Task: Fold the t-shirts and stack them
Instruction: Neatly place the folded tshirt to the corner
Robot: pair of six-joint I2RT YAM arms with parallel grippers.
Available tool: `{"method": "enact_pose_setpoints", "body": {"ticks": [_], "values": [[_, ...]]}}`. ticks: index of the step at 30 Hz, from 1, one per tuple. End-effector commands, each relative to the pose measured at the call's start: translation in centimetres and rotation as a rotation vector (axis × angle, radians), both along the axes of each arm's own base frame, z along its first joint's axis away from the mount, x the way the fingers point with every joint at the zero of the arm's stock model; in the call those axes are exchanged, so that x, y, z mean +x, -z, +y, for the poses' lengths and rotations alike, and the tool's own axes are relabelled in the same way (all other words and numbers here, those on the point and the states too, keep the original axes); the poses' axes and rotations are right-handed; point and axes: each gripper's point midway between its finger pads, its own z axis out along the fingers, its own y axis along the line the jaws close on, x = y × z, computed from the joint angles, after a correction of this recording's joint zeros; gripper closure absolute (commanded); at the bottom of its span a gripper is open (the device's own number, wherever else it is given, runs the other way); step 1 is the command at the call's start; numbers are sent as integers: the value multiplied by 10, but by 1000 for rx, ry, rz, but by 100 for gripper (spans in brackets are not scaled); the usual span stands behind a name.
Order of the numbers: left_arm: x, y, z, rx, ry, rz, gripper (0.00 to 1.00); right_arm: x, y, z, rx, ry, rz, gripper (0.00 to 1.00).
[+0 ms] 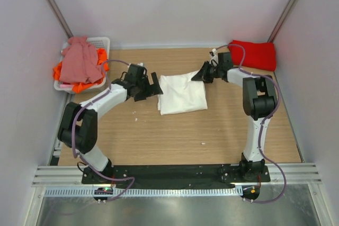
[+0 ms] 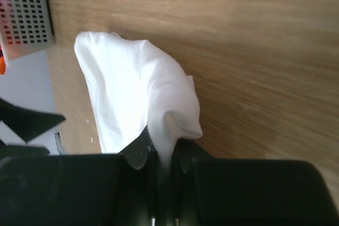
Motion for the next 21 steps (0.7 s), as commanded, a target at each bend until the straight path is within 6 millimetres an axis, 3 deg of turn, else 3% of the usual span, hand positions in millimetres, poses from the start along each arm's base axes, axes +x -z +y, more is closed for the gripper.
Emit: {"method": "enact_pose_setpoints", "body": {"ticks": [1, 2, 5, 10, 13, 18, 19, 21], "values": [[-24, 0, -10, 80, 10, -64, 0, 33, -61, -27, -41, 40, -148, 99], [-37, 3, -22, 86, 49, -66, 0, 35, -65, -29, -46, 40, -154, 99], [-61, 18, -21, 153, 59, -90, 0, 42, -74, -41, -75, 33, -163, 99], [-81, 5, -22, 205, 73, -216, 0, 55, -100, -62, -140, 18, -238, 99], [-80, -4, -28, 194, 74, -305, 0, 61, -114, -75, -166, 25, -270, 98], [-83, -4, -28, 188, 78, -319, 0, 73, -136, -91, -257, 26, -325, 98], [-83, -4, -28, 188, 82, -319, 0, 75, -136, -108, -273, 55, -312, 99], [-81, 0, -29, 197, 80, -313, 0, 84, -150, -120, -311, 80, -343, 98]]}}
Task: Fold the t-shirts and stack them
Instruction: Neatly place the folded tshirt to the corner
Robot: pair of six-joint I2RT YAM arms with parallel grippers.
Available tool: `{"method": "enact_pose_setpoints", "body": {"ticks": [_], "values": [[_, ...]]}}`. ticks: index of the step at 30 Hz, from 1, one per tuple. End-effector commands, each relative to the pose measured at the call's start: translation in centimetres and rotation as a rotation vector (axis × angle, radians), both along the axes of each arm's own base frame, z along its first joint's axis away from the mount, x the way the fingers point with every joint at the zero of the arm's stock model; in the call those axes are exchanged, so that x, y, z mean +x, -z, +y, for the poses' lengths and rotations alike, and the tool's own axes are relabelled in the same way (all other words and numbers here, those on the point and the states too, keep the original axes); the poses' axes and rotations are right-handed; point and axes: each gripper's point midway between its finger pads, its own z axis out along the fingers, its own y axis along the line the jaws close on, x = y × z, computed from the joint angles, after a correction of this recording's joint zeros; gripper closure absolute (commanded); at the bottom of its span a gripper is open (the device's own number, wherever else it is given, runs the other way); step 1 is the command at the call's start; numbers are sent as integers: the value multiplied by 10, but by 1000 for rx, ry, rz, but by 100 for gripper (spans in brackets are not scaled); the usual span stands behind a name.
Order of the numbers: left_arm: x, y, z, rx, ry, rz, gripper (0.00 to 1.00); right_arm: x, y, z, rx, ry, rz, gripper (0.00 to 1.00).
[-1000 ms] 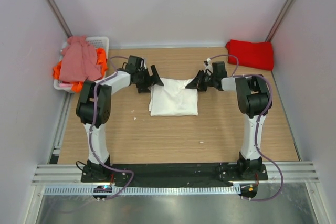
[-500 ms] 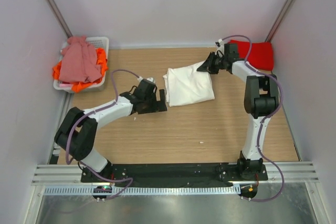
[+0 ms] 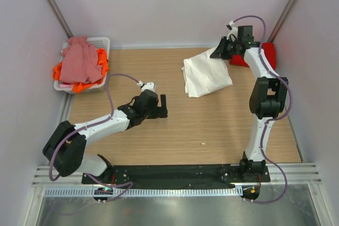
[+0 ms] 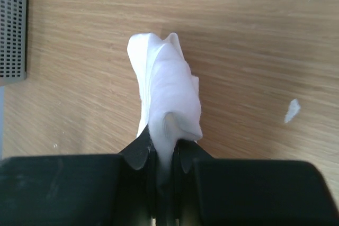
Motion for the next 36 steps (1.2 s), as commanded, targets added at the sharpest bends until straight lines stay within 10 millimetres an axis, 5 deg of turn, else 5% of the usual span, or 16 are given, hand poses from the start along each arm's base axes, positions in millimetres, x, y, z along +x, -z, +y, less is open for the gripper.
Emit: {"method": "enact_pose_setpoints", "body": {"ticks": [1, 11, 21, 36], "values": [[15, -11, -2, -5, -24, -76, 0, 14, -42, -34, -86, 45, -90, 98], [15, -7, -5, 11, -17, -70, 0, 43, -86, -108, -160, 223, -199, 98], [15, -7, -10, 29, -7, -79, 0, 79, -129, -140, -162, 342, -327, 98], [17, -6, -15, 58, 0, -86, 0, 97, -193, -169, -132, 495, -507, 99]]}}
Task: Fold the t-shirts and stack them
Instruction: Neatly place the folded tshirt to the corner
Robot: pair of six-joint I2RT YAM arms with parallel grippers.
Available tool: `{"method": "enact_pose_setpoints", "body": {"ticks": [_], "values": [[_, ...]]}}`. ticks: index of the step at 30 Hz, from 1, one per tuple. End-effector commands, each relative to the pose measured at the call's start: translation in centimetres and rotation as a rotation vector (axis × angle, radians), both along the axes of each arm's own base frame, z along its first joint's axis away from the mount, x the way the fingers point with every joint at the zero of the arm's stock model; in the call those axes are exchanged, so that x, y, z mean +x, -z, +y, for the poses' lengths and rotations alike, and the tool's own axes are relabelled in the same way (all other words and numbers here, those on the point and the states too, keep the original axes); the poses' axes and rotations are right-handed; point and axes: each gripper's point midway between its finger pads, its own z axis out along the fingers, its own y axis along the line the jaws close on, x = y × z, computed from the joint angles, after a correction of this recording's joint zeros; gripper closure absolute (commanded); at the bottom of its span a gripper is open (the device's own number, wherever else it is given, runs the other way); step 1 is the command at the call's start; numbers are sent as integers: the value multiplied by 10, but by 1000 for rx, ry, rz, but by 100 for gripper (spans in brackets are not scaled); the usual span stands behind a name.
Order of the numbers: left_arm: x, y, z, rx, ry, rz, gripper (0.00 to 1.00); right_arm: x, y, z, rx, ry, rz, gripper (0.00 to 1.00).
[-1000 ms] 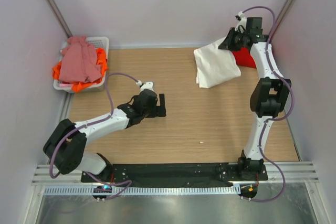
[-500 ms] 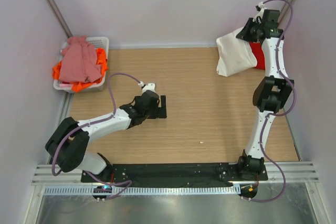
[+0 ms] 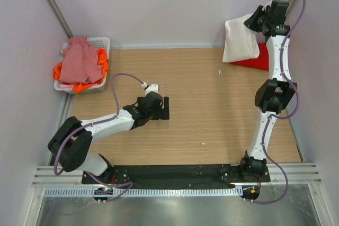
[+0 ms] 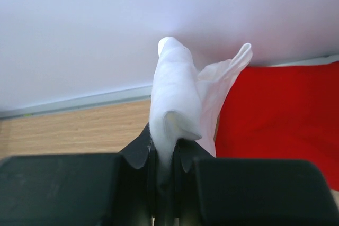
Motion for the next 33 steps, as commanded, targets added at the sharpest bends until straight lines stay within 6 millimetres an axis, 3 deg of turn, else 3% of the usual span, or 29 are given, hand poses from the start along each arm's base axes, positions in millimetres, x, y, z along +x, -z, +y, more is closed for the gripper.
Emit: {"method": "enact_pose_setpoints", "body": {"ticks": [1, 8, 15, 28, 32, 33], "values": [[15, -19, -11, -9, -2, -75, 0, 8, -58, -18, -13, 55, -172, 99], [15, -19, -14, 7, 3, -77, 0, 16, -51, -25, -3, 62, -179, 99], [16, -18, -14, 19, 3, -76, 0, 20, -26, -47, 13, 83, -137, 99], [15, -19, -17, 29, 10, -78, 0, 33, 15, -108, 16, 133, -131, 99], [15, -18, -17, 30, 11, -75, 0, 44, 35, -132, 50, 152, -160, 99], [15, -19, -17, 29, 9, -76, 0, 47, 52, -143, 61, 166, -145, 99]]}}
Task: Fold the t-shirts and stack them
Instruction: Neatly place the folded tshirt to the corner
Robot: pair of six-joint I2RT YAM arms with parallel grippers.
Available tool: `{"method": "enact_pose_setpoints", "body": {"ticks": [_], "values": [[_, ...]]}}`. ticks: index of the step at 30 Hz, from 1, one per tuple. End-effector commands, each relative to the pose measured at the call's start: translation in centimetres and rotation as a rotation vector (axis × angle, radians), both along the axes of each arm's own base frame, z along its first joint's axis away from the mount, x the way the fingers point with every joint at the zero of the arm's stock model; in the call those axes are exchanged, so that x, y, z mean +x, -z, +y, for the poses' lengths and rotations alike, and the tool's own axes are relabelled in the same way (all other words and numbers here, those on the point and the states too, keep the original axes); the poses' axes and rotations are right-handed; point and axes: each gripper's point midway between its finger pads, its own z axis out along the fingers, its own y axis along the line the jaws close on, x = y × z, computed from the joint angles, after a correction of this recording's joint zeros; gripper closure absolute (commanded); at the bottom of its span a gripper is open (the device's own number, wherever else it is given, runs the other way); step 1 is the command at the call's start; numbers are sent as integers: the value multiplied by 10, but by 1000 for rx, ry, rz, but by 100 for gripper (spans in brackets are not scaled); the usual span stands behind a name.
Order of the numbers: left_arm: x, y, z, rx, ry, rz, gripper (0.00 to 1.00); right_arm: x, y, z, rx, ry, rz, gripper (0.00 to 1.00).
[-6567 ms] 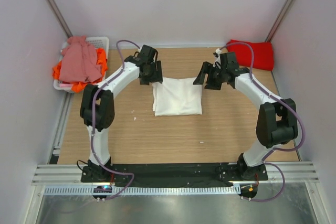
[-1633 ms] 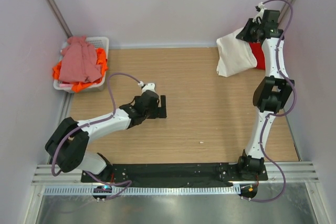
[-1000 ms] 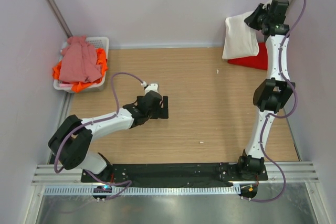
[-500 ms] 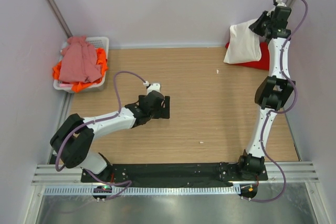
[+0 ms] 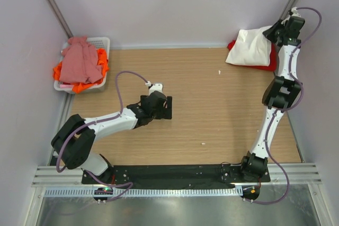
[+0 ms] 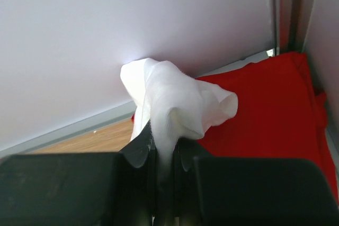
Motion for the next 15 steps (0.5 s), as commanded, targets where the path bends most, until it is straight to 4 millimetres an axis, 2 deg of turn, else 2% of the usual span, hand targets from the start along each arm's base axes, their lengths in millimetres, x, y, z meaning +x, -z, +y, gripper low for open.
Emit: {"method": "enact_pose_setpoints", "body": {"ticks": [1, 2, 3, 7, 9, 10, 12, 15], "values": [[9, -15, -6, -10, -8, -50, 0, 17, -24, -25, -11, 10, -152, 99], [9, -16, -7, -11, -8, -51, 0, 20, -20, -31, -23, 15, -161, 99], [10, -16, -7, -13, -8, -52, 0, 22, -6, -39, -35, 27, -149, 99], [9, -17, -7, -16, -8, -58, 1, 27, 21, -61, -87, 78, -142, 99], [9, -17, -6, -17, -11, -62, 0, 30, 27, -72, -119, 117, -154, 99], [9, -18, -6, -18, -11, -64, 1, 30, 41, -75, -127, 125, -136, 99], [8, -17, -5, -17, -12, -65, 1, 32, 47, -86, -162, 168, -140, 99], [8, -19, -6, -22, -12, -72, 0, 30, 68, -102, -209, 232, -108, 95]]}}
